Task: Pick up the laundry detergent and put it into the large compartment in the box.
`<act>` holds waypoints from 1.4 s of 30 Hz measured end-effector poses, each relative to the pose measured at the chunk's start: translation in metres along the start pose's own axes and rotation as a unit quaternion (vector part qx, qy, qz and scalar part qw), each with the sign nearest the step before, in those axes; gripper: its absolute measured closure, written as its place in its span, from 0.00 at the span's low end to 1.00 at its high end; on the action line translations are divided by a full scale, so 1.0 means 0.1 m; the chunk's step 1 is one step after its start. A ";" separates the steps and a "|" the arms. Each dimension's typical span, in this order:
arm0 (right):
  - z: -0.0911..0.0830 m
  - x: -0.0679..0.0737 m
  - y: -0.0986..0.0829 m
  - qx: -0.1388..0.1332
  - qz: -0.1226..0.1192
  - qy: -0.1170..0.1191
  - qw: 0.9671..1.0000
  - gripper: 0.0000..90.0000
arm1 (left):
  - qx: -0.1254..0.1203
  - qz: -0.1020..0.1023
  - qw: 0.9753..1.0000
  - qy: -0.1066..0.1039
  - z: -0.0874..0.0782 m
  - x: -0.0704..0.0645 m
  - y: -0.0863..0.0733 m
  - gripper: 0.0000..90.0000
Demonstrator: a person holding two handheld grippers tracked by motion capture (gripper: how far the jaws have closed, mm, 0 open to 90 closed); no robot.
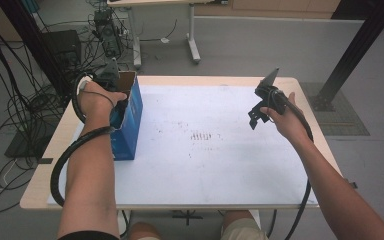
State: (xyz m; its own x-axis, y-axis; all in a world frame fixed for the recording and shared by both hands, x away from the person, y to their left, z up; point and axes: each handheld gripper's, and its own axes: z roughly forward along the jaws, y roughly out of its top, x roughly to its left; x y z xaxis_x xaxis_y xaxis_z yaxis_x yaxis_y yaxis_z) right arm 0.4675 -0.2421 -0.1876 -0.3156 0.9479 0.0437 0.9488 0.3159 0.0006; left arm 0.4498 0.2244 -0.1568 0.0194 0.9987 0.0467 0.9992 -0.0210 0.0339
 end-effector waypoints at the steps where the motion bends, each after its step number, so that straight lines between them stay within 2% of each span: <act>1: 0.00 0.00 0.00 0.001 0.001 0.000 1.000 0.09 | -0.001 0.000 1.000 0.000 0.00 0.00 0.00 0.41; 42: -0.02 -0.01 -0.03 -0.005 0.003 0.005 1.000 0.09 | -0.001 0.004 1.000 0.004 0.00 -0.05 0.00 0.41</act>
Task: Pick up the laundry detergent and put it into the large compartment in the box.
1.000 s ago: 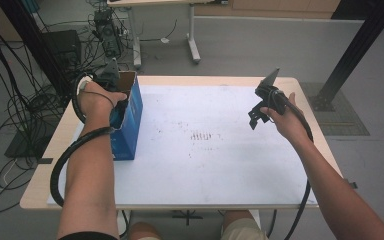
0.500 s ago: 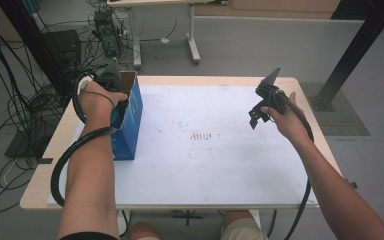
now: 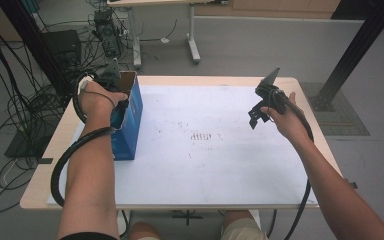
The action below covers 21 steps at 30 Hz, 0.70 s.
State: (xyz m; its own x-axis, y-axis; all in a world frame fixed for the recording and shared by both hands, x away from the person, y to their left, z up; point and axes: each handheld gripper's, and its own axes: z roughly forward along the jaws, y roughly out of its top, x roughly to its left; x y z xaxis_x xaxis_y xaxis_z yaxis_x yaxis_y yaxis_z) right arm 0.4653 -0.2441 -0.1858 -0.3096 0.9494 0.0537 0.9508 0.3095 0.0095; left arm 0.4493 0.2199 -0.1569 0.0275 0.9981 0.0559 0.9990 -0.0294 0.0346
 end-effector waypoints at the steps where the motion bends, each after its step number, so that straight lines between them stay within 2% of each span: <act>1: 0.00 0.00 0.00 -0.001 0.000 0.000 1.000 0.09 | 0.000 0.000 1.000 0.000 0.00 0.00 0.00 0.41; 21: -0.02 0.01 0.01 0.000 -0.002 -0.001 1.000 0.09 | -0.001 0.002 1.000 -0.002 0.00 0.01 -0.01 0.41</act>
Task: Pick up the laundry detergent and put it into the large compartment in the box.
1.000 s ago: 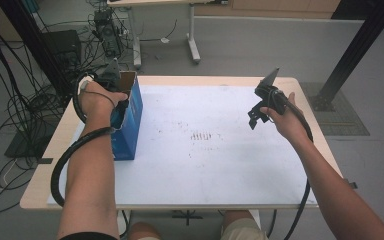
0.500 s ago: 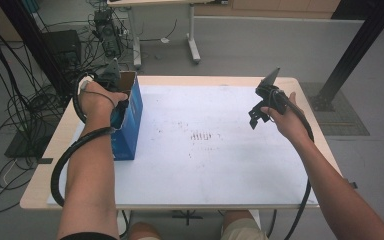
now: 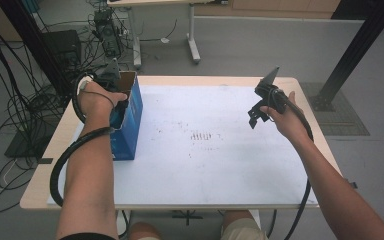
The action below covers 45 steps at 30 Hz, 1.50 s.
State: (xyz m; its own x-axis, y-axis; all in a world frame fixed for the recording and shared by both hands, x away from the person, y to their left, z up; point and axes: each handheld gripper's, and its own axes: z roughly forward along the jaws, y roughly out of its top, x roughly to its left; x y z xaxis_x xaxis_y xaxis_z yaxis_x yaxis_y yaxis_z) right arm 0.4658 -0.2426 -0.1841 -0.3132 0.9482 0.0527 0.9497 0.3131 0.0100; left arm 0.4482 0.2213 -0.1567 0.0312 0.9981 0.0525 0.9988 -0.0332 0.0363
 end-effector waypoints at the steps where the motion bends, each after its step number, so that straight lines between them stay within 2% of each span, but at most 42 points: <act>1: 0.00 0.00 0.00 0.000 0.001 0.000 1.000 0.09 | 0.000 0.000 1.000 0.001 0.00 0.00 0.00 0.41; 21: -0.01 -0.03 -0.02 -0.003 0.001 0.002 1.000 0.09 | -0.001 0.005 1.000 -0.003 -0.02 -0.01 -0.01 0.40; 36: -0.07 0.01 -0.05 -0.009 -0.003 0.003 1.000 0.09 | -0.017 0.012 1.000 0.000 -0.26 -0.01 -0.13 0.33; 45: -0.12 0.04 -0.08 -0.014 -0.004 0.002 1.000 0.09 | -0.029 0.028 0.999 0.007 -0.43 -0.06 -0.23 0.30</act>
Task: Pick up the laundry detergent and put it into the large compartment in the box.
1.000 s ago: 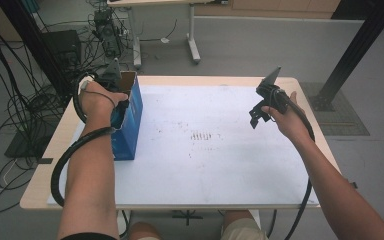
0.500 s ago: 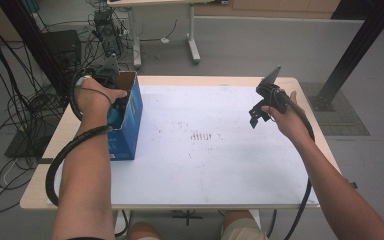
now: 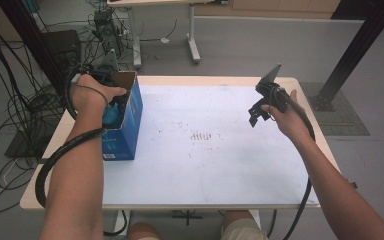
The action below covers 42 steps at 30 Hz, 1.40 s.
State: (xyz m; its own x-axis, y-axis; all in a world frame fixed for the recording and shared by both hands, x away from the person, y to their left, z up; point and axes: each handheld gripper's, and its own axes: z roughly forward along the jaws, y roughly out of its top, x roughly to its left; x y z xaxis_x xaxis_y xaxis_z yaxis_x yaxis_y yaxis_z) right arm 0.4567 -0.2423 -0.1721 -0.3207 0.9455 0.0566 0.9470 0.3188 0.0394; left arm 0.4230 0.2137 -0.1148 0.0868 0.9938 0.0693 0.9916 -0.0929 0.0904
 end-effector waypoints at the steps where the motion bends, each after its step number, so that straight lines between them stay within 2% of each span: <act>1: 0.00 0.00 0.00 0.000 0.000 0.000 1.000 0.09 | -0.002 0.001 1.000 0.001 -0.02 0.00 -0.01 0.30; 4: -0.01 0.00 -0.01 -0.002 0.000 -0.001 1.000 0.09 | -0.010 0.009 1.000 0.008 -0.13 -0.03 -0.05 0.28; 9: -0.02 -0.01 -0.01 -0.003 0.003 -0.002 1.000 0.09 | -0.023 0.027 0.999 0.003 -0.30 -0.09 -0.12 0.24; 15: -0.02 0.01 0.01 0.001 0.000 -0.005 1.000 0.09 | -0.031 0.055 0.998 0.000 -0.38 -0.23 -0.13 0.23; 27: -0.02 0.03 0.03 0.003 0.003 -0.008 1.000 0.09 | -0.045 0.113 0.993 -0.008 -0.53 -0.47 -0.11 0.21; 34: -0.03 0.00 0.02 0.002 0.008 -0.008 1.000 0.09 | -0.049 0.142 0.989 -0.016 -0.55 -0.54 -0.08 0.19; 38: -0.03 -0.02 0.00 0.000 0.014 -0.007 1.000 0.09 | -0.051 0.167 0.985 -0.014 -0.56 -0.60 -0.07 0.19; 40: -0.03 -0.03 -0.01 -0.001 0.014 -0.008 1.000 0.09 | -0.053 0.181 0.982 -0.016 -0.59 -0.62 -0.06 0.18; 41: -0.03 -0.04 -0.01 0.000 0.016 -0.007 1.000 0.09 | -0.056 0.193 0.979 -0.019 -0.60 -0.63 -0.07 0.18; 42: -0.03 -0.05 -0.01 0.001 0.018 -0.007 1.000 0.09 | -0.055 0.197 0.979 -0.024 -0.60 -0.63 -0.06 0.18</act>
State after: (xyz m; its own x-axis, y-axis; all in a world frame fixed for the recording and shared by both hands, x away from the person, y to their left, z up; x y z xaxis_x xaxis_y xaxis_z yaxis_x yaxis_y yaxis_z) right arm 0.4577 -0.2478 -0.1693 -0.2866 0.9570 0.0441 0.9578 0.2851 0.0365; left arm 0.4063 0.1481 -0.0599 0.4670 0.8812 0.0742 0.8643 -0.4725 0.1726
